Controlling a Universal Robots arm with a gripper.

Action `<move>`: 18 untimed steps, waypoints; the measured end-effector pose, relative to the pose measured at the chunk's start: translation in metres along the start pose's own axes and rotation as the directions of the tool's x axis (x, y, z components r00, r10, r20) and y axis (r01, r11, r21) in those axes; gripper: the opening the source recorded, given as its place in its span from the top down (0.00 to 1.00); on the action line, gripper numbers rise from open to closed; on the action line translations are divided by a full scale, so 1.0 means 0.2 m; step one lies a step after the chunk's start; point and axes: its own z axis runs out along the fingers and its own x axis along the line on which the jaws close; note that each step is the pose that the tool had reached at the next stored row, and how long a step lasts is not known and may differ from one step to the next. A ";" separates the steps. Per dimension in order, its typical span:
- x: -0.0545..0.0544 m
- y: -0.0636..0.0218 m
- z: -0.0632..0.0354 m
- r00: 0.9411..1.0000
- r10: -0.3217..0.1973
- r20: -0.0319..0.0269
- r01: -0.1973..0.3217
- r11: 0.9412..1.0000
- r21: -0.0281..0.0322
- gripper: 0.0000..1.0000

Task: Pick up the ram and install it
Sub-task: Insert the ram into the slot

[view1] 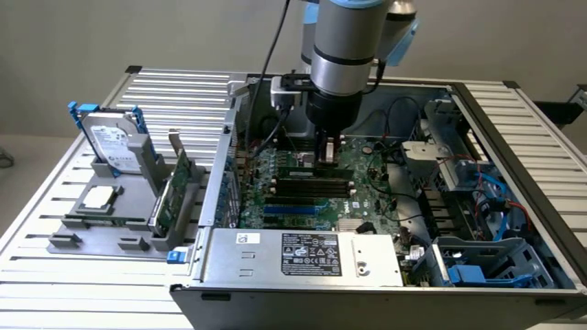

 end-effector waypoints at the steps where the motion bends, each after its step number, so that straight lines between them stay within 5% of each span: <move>1: 0.00 -0.001 0.009 1.000 0.001 0.000 -0.001 1.000 0.000 0.87; 8: 0.01 -0.003 0.070 1.000 0.003 0.000 -0.003 1.000 0.000 0.87; 18: 0.02 -0.003 0.089 1.000 0.003 0.000 -0.003 1.000 0.004 0.87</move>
